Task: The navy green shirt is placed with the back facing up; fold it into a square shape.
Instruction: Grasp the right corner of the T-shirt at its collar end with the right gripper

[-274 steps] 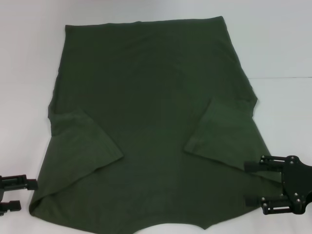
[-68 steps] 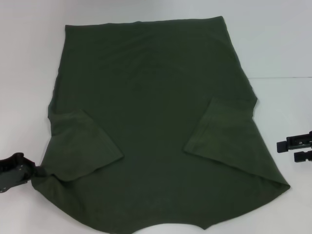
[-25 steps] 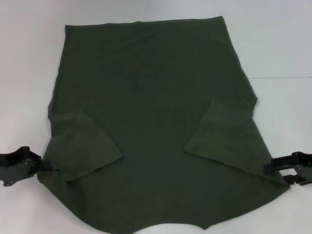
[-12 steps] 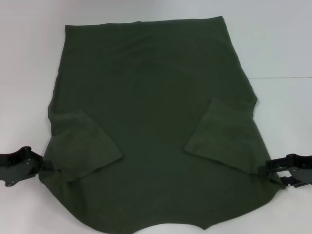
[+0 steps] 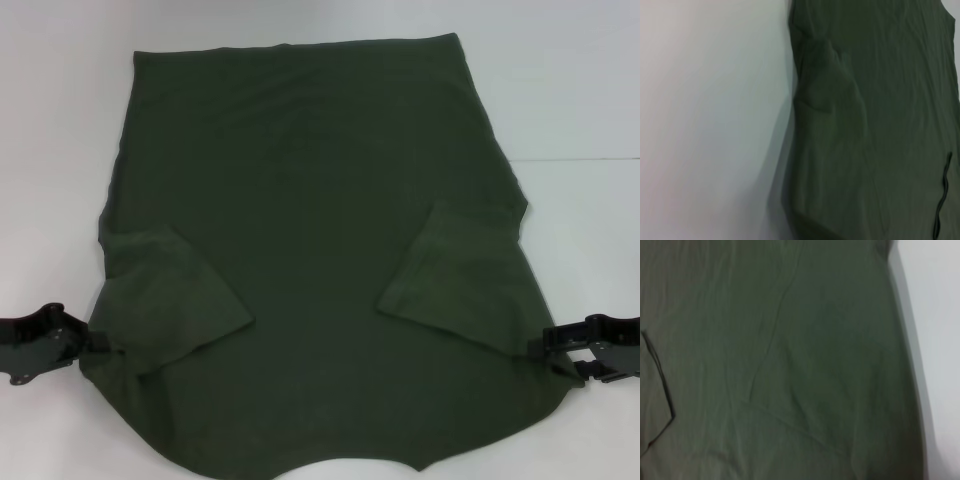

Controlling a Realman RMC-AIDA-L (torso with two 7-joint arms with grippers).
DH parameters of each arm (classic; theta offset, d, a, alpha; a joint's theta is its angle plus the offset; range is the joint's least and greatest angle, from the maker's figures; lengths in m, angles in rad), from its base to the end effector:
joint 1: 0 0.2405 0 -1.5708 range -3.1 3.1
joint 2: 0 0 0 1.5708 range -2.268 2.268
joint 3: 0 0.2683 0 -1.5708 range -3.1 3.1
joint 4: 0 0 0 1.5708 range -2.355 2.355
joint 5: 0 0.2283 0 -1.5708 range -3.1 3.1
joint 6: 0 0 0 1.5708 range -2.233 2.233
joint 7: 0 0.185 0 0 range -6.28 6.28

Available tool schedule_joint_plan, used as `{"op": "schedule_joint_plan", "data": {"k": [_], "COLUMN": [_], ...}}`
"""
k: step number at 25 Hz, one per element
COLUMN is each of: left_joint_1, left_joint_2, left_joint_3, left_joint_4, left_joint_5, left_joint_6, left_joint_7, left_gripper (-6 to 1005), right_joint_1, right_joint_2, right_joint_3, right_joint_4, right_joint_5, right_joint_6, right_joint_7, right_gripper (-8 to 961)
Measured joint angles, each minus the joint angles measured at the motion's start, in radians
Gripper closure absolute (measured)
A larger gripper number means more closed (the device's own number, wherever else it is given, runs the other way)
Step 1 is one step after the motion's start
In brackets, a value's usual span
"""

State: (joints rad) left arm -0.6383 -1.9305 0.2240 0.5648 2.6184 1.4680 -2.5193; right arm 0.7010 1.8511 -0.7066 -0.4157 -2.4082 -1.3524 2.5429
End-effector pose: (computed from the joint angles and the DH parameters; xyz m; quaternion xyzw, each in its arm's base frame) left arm -0.3633 0.3805 0.0213 -0.6282 -0.7487 -0.1637 0.1343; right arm 0.3449 0.3992 -0.0026 -0.6970 0.7046 0.0526 0.1223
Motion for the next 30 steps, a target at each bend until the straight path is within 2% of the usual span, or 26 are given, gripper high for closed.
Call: {"op": "schedule_joint_plan", "data": {"k": [11,17,30], "left_joint_1": [-0.002,-0.002,-0.004], "left_joint_2": [-0.001,-0.001,-0.001], "left_joint_3": [-0.001,-0.001,0.002], "left_joint_4": [-0.01,-0.011,-0.016], "left_joint_5": [0.0,0.0,-0.007], "left_joint_6": [-0.002,-0.002,-0.01], "left_joint_7": [0.005,0.005,0.005], "left_gripper": [995,994,995], "right_joint_1": [0.005,0.005,0.011], "right_joint_2": [0.004,0.005,0.004], "right_joint_3": [-0.001,-0.002,-0.002], "right_joint_4": [0.0,-0.002,-0.007], "right_joint_5": [-0.007,-0.008,-0.008], "right_joint_6": [0.015,0.023,0.026], "right_joint_7": [-0.004,-0.005,-0.003], "right_gripper": [212,465,477]}}
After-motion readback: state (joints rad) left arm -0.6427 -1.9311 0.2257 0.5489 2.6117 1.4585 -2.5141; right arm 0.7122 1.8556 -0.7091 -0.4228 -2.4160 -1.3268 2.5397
